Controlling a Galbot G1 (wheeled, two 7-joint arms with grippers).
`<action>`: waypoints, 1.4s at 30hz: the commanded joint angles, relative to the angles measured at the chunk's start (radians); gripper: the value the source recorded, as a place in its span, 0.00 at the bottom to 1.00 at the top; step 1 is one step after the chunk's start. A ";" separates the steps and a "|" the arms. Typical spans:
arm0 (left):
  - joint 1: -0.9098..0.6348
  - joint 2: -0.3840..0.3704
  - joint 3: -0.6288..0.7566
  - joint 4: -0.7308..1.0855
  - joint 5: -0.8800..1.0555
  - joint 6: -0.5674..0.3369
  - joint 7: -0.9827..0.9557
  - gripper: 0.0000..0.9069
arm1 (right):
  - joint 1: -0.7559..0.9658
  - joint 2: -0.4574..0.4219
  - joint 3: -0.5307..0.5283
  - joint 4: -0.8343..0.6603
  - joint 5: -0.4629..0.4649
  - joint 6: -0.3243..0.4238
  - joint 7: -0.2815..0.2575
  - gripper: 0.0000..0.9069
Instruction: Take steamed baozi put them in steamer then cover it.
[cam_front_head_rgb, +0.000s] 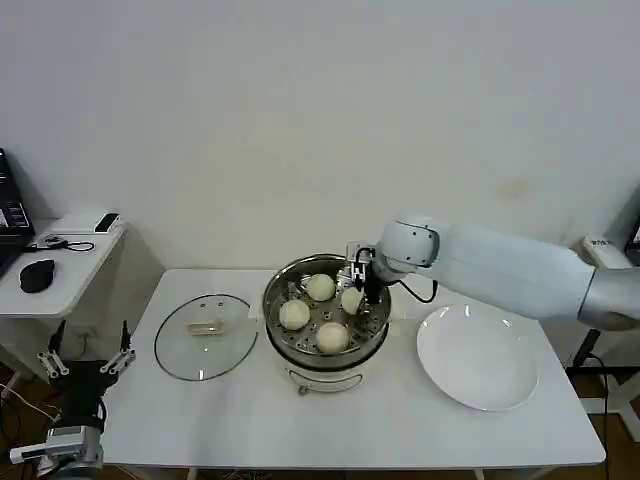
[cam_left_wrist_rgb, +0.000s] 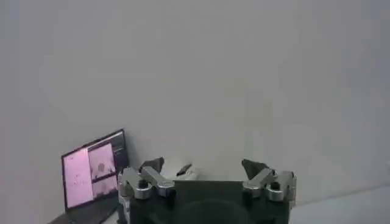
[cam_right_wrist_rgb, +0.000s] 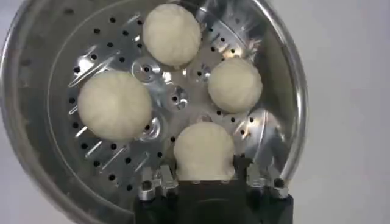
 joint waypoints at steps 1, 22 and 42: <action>0.002 0.000 0.001 0.001 0.000 0.002 0.000 1.00 | -0.017 0.017 0.000 -0.023 -0.008 -0.010 0.001 1.00; -0.013 -0.005 0.008 0.052 -0.041 -0.039 -0.010 1.00 | -0.300 -0.227 0.514 0.336 -0.057 0.047 0.485 1.00; -0.032 0.032 0.055 0.141 0.166 -0.073 0.001 1.00 | -1.803 0.351 2.002 0.578 -0.611 0.761 0.524 1.00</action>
